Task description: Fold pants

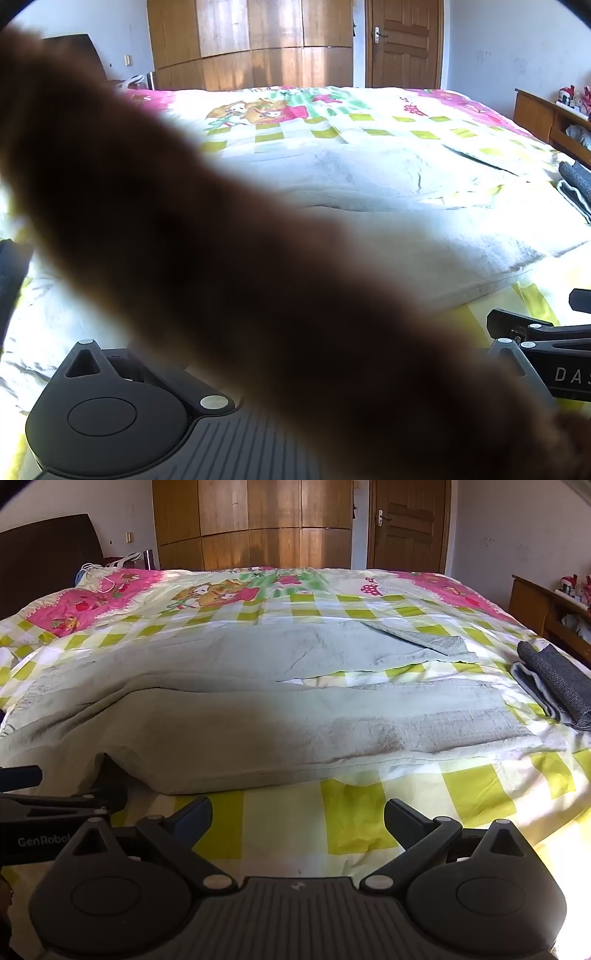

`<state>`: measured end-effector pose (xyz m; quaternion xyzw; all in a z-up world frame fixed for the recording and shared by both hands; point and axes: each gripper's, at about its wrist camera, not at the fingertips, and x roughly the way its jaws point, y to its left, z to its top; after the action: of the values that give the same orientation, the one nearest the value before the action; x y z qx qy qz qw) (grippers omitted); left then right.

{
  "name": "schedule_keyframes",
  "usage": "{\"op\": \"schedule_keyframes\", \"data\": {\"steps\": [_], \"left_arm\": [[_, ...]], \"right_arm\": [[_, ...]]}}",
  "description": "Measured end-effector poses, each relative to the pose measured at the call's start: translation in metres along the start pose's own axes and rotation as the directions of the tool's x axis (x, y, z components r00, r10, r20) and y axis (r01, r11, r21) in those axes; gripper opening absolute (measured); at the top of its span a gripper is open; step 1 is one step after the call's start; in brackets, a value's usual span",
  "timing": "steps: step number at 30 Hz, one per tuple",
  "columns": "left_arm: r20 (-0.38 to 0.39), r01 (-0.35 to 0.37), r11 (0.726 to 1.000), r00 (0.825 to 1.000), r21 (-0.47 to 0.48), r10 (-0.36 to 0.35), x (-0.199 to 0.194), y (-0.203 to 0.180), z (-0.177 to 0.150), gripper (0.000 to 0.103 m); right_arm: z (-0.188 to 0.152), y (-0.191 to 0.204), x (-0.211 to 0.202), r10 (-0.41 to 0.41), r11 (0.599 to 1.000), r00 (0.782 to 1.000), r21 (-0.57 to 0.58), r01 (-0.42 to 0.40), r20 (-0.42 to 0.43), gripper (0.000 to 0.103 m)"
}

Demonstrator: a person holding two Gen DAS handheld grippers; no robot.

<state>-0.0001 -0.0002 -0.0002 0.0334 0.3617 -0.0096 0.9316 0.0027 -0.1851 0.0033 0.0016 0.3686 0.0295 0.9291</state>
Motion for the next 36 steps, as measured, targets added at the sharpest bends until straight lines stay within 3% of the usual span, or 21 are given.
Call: {"op": "schedule_keyframes", "data": {"steps": [36], "left_arm": [[-0.017, 0.006, 1.000, 1.000, -0.015, -0.006, 0.0067, 0.0033, -0.0069, 0.103]], "right_arm": [[-0.0018, 0.0033, 0.0044, 0.004, 1.000, 1.000, -0.018, -0.004, -0.014, 0.103]]}}
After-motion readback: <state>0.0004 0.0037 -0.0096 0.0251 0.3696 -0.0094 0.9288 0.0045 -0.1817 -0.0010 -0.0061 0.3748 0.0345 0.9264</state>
